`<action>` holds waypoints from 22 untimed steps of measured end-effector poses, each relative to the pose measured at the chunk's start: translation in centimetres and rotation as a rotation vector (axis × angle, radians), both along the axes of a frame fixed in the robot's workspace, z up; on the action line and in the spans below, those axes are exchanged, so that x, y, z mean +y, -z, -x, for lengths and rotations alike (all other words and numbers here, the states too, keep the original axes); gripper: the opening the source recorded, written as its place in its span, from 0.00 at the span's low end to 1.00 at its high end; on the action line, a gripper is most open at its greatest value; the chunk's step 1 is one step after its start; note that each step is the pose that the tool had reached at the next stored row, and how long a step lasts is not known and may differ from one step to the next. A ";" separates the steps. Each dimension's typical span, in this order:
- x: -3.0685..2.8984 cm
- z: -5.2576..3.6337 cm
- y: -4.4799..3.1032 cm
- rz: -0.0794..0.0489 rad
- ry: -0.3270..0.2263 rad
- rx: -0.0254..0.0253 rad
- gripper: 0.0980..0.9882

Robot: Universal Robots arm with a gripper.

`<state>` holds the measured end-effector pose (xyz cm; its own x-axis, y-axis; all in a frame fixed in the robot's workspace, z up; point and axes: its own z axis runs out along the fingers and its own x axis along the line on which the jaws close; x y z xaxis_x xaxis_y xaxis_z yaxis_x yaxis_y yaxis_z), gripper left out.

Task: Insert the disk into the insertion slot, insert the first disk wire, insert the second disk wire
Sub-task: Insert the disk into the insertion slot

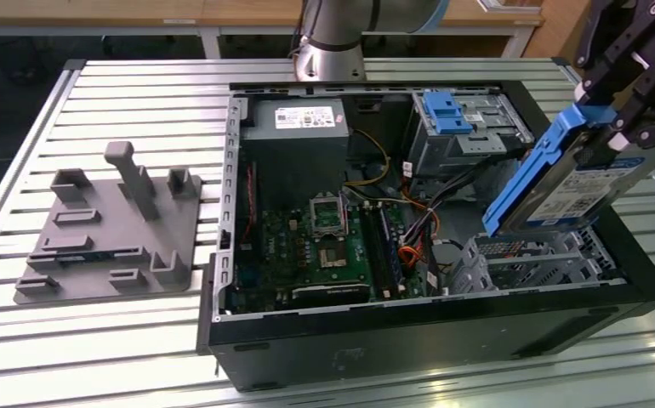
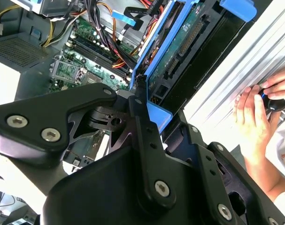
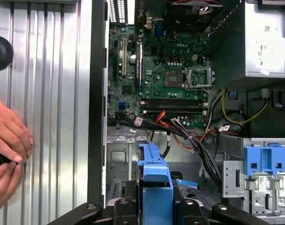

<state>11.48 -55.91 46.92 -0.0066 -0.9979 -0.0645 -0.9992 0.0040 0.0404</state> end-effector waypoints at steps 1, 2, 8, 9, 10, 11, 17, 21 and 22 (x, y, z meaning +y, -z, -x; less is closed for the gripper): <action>0.00 0.00 0.03 0.000 -0.001 0.0000 0.30; -0.01 0.00 0.06 0.000 -0.001 0.0000 0.30; -0.08 0.00 0.31 0.000 -0.002 0.0000 0.30; -0.08 0.00 0.37 0.000 -0.002 0.0000 0.30; -0.08 -0.01 0.41 0.000 -0.002 0.0000 0.30; -0.08 -0.01 0.45 0.000 -0.002 0.0000 0.30; -0.08 -0.03 0.50 0.000 -0.002 0.0000 0.30; -0.09 -0.06 0.62 0.000 -0.002 0.0000 0.30; -0.09 -0.07 0.65 0.000 -0.002 0.0000 0.30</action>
